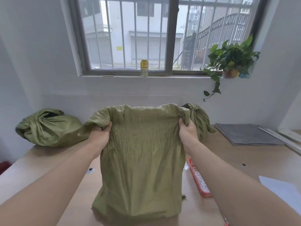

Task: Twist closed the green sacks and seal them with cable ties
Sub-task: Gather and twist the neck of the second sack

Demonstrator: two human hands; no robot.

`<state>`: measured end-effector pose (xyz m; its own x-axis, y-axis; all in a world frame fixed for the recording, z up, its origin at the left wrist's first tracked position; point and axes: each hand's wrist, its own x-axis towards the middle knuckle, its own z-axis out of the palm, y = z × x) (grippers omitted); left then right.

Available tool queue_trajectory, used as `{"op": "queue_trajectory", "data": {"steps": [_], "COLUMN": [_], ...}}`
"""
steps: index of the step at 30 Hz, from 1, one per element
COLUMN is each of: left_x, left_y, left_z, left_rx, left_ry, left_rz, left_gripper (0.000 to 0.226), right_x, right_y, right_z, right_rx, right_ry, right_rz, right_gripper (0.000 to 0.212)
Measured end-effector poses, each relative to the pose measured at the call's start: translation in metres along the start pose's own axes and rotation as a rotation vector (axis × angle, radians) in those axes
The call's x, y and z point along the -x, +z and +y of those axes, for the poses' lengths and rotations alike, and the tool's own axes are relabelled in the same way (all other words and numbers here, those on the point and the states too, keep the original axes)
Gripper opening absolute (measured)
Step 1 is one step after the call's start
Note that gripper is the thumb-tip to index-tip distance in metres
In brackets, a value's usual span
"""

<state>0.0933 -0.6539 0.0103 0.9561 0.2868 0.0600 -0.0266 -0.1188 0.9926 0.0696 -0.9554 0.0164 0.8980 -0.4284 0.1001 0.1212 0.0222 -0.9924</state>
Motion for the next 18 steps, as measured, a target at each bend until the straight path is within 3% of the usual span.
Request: {"op": "queue_trajectory", "data": {"steps": [4, 9, 18], "left_x": [-0.0042, -0.0031, -0.0020], "left_y": [-0.0012, 0.0032, 0.0056], "left_z": [-0.0002, 0.0007, -0.0019], "left_rx": [-0.042, 0.053, 0.175], "left_ry": [-0.049, -0.060, -0.140], "left_rz": [-0.016, -0.052, -0.119], "left_gripper": [0.064, 0.053, 0.056], "right_x": [-0.0004, 0.0008, 0.0040], "right_y": [0.0008, 0.0036, 0.0094], "right_z": [0.0045, 0.0039, 0.0023], "right_rx": [0.001, 0.003, 0.025], "right_ry": [0.004, 0.018, 0.034], "right_rz": [0.002, -0.010, -0.038], "right_gripper": [0.027, 0.024, 0.022]}}
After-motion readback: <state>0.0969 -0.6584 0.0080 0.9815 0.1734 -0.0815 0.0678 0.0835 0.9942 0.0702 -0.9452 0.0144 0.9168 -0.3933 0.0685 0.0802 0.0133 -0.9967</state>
